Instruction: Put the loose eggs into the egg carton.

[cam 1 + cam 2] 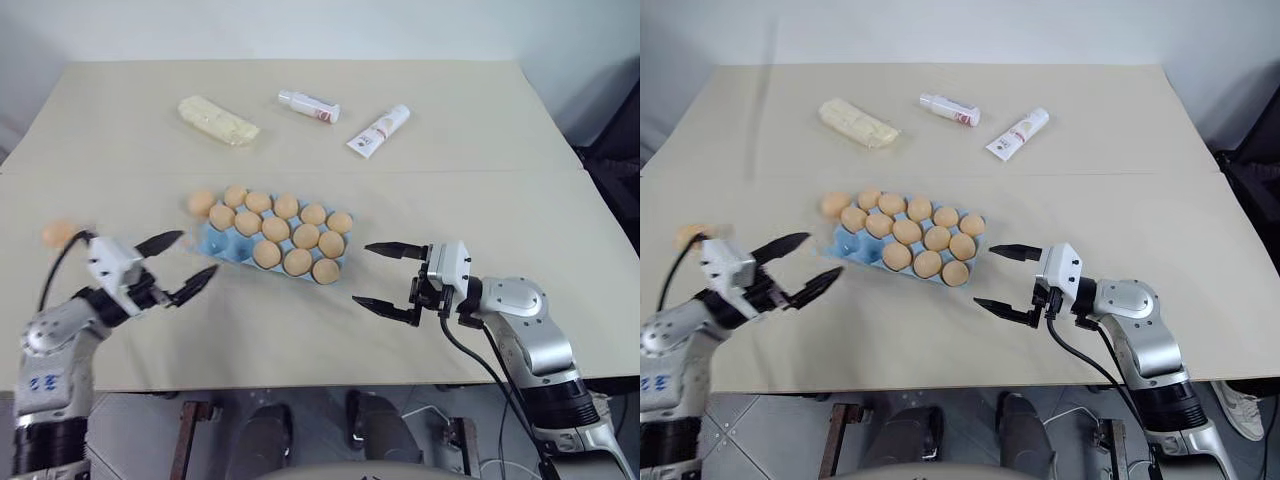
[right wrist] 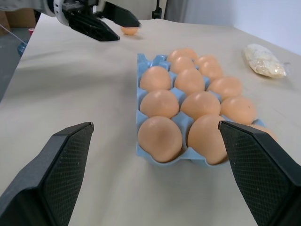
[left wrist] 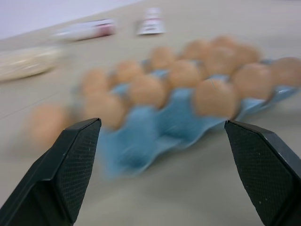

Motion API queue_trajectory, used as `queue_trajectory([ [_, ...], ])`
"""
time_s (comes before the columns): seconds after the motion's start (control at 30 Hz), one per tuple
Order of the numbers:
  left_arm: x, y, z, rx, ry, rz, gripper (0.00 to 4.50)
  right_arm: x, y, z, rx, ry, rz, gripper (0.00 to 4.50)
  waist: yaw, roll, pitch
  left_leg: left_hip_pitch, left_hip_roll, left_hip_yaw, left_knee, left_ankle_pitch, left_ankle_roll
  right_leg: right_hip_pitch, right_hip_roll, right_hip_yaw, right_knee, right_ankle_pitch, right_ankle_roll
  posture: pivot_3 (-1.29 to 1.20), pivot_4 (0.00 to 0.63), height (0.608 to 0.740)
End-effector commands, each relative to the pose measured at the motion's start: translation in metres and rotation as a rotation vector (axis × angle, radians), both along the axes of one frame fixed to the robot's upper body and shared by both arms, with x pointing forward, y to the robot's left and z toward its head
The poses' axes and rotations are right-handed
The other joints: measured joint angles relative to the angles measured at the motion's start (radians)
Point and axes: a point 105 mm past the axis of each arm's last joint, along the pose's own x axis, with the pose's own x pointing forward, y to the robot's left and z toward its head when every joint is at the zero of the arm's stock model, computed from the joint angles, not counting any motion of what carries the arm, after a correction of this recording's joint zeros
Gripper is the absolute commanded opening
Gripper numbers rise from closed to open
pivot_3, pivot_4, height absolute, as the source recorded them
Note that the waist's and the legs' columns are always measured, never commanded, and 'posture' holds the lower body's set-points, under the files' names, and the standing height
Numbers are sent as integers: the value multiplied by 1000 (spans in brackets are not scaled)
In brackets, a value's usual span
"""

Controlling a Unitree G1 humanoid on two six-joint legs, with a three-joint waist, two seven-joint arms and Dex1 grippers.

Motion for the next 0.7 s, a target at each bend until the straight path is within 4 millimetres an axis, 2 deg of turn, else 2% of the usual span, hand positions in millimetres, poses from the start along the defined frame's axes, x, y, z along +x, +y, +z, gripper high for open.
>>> queue_trajectory([
  [0.03,-9,34,0,-22,-42,175,4487,-2,4,11,28,-36,21,4500,2,0,0,0,0,0,0,0,0,0,0,0,0,0,0,0,150,740],
  [0.13,-11,43,-5,-25,-41,244,4487,-1,6,12,32,-37,21,4500,5,0,0,0,0,-1,0,0,0,0,0,0,0,0,0,0,150,740],
  [0.27,0,37,-8,-46,-13,239,4487,2,8,13,42,-45,11,4500,11,0,0,0,0,-1,0,0,0,0,0,0,0,0,0,0,150,740],
  [0.47,46,32,12,-72,-79,295,4487,6,9,16,58,-57,-17,4500,21,-1,-1,0,0,-1,1,0,0,0,0,-2,1,0,0,0,150,740],
  [0.57,76,15,24,-86,-88,261,4487,9,8,19,87,-65,-50,4500,21,-1,-1,0,-1,-1,1,0,0,0,0,-3,1,0,0,0,150,740],
  [0.63,89,8,29,-88,-91,244,4487,10,8,20,93,-71,-64,4500,21,-1,-1,-1,-1,-1,1,1,-1,-1,1,-5,1,1,1,0,150,740],
  [0.7,109,2,27,-95,-51,242,4487,10,8,20,93,-75,-76,4500,21,-1,-1,-2,-1,0,1,1,-1,-1,1,-9,1,1,1,0,150,740],
])
